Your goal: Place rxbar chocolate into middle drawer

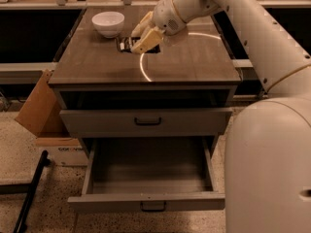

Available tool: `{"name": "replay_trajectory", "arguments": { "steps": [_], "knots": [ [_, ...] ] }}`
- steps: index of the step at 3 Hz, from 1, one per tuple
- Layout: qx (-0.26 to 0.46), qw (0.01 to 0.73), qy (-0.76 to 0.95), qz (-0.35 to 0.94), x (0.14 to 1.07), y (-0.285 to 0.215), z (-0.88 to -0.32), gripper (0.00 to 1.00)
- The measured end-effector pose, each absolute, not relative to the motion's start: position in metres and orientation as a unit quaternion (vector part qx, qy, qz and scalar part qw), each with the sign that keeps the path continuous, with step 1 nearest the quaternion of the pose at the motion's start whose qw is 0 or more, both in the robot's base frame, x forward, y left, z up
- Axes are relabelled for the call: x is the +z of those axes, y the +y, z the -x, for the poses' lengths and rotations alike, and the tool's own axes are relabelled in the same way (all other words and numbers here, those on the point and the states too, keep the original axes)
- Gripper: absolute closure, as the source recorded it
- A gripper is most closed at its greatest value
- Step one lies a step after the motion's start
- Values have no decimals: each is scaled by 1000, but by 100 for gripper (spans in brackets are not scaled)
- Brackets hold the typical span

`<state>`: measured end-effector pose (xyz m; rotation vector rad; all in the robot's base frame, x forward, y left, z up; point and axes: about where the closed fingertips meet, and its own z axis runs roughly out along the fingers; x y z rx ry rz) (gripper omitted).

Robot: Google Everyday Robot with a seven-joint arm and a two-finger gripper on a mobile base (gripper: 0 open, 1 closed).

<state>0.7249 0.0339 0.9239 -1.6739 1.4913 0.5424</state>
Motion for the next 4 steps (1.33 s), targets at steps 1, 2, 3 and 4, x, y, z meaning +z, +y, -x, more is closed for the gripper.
{"name": "replay_trajectory", "arguments": {
  "steps": [1, 2, 3, 4],
  "knots": [
    [226, 419, 584, 658, 923, 27, -702, 100],
    [236, 434, 571, 656, 921, 22, -661, 100],
    [243, 435, 560, 661, 919, 19, -625, 100],
    [266, 406, 561, 671, 896, 21, -595, 100]
  ]
}}
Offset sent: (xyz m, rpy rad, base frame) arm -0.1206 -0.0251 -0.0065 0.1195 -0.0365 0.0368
